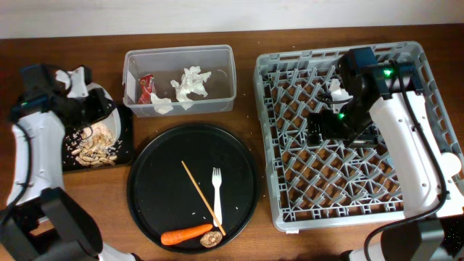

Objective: Sort waste into correct bins and load items into the dishwasher rack
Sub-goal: 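Tip the plate over the black tray to dump the rice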

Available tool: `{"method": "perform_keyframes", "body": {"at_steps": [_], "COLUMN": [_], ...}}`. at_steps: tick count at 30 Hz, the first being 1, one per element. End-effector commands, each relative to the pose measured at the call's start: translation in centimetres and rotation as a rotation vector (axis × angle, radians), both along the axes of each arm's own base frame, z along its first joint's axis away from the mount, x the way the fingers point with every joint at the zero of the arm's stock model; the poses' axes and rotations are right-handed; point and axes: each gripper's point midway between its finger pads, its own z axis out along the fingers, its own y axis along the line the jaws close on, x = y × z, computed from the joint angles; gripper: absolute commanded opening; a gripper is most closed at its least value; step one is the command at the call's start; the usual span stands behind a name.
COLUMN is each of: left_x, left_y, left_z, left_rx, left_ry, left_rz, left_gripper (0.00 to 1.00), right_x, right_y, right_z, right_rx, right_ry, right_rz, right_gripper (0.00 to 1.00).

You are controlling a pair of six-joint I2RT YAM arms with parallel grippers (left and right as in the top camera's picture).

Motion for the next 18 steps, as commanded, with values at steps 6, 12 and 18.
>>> {"method": "perform_keyframes", "body": {"at_steps": [6, 12, 18], "left_x": [-1.4, -2.7, -2.6], "left_y": [3.7, 5.9, 6.1], "left_z": [5.9, 8.6, 7.6], "left_rx": [-0.359, -0.486, -0.595], "left_ry": [-0.23, -0.363, -0.34], "left_rz": [0.004, -0.006, 0.004], "left_gripper": [0.0, 0.0, 0.0], "right_x": [-0.2, -0.2, -0.3], "right_y": [-0.2, -0.2, -0.2], "right_z": [0.0, 0.0, 0.0], "right_rx": [-0.006, -0.006, -0.006], "right_ry": [0.005, 0.005, 0.009], "right_rz": [-0.007, -0.008, -0.007], "right_gripper": [0.98, 0.98, 0.98]}}
